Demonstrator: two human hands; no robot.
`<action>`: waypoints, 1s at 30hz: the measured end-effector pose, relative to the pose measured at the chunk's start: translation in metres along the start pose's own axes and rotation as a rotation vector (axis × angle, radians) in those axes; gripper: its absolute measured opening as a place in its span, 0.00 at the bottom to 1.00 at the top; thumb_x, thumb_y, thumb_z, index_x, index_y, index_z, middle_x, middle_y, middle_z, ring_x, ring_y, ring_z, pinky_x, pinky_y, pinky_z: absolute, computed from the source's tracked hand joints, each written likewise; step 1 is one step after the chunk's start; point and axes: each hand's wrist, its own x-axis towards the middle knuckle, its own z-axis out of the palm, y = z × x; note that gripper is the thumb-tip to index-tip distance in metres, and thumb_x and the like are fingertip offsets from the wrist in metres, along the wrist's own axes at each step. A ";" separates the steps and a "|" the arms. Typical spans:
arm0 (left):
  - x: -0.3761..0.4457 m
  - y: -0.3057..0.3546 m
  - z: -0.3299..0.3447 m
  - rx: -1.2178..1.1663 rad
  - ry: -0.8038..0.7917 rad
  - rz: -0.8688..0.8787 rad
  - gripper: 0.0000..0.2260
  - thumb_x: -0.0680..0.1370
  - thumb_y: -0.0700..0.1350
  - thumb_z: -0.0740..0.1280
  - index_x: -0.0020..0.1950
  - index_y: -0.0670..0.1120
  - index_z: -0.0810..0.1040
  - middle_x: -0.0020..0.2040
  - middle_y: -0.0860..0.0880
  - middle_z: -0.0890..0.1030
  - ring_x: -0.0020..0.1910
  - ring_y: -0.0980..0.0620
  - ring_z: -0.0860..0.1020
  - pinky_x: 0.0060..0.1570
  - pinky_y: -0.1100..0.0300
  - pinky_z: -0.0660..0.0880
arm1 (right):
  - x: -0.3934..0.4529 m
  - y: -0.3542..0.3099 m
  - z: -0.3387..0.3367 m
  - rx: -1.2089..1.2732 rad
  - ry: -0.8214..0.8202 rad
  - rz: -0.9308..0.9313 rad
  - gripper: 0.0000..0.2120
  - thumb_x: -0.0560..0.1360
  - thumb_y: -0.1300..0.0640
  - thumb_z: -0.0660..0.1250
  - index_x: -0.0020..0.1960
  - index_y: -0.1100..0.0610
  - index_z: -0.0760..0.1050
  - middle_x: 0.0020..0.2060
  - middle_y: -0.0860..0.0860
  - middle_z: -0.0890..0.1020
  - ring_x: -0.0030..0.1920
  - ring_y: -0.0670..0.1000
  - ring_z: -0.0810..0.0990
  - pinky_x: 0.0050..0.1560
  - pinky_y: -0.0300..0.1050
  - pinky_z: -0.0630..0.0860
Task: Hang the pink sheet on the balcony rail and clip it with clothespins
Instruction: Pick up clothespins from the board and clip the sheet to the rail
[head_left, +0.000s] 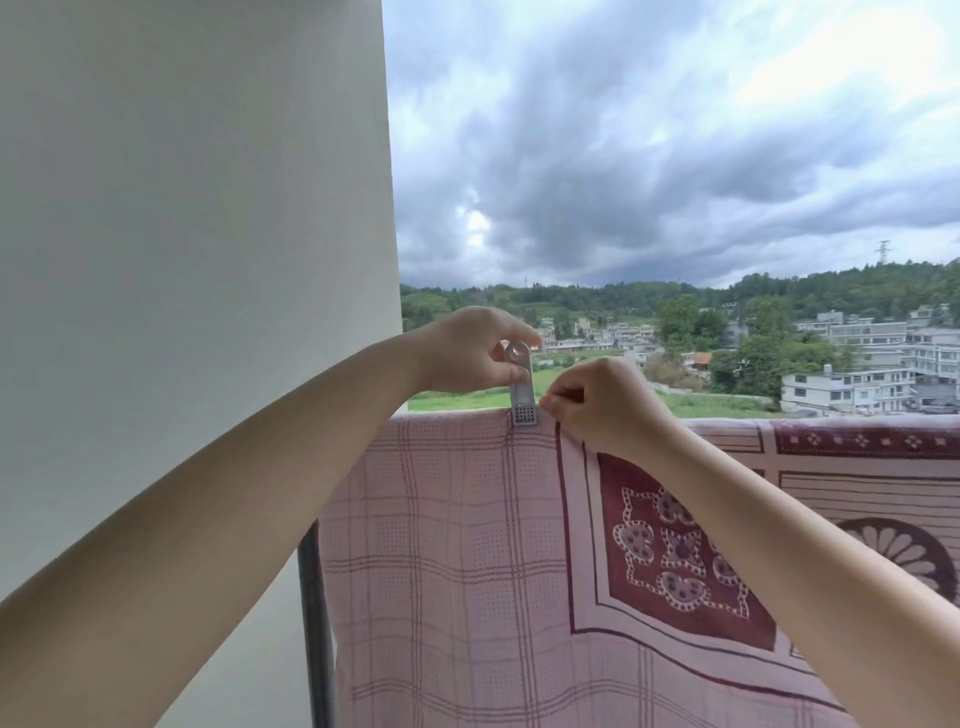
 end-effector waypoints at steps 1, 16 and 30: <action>-0.003 -0.003 0.004 -0.038 0.030 0.002 0.22 0.74 0.40 0.66 0.68 0.44 0.67 0.61 0.46 0.75 0.49 0.56 0.73 0.44 0.69 0.68 | 0.001 0.000 0.000 -0.004 -0.006 0.008 0.11 0.73 0.57 0.64 0.42 0.63 0.81 0.38 0.59 0.84 0.34 0.54 0.79 0.35 0.35 0.72; -0.048 -0.045 0.078 0.250 0.268 -0.151 0.49 0.66 0.69 0.26 0.68 0.41 0.66 0.68 0.42 0.71 0.69 0.45 0.66 0.69 0.49 0.60 | -0.011 -0.003 -0.002 -0.250 -0.093 -0.072 0.16 0.76 0.53 0.57 0.37 0.62 0.75 0.29 0.52 0.76 0.30 0.51 0.74 0.34 0.45 0.77; -0.056 -0.045 0.114 0.133 0.485 -0.259 0.33 0.74 0.60 0.37 0.74 0.42 0.48 0.76 0.45 0.50 0.75 0.49 0.45 0.71 0.59 0.38 | -0.033 -0.019 -0.020 -0.172 0.169 -0.001 0.13 0.76 0.56 0.59 0.57 0.61 0.74 0.54 0.56 0.81 0.49 0.52 0.81 0.53 0.45 0.76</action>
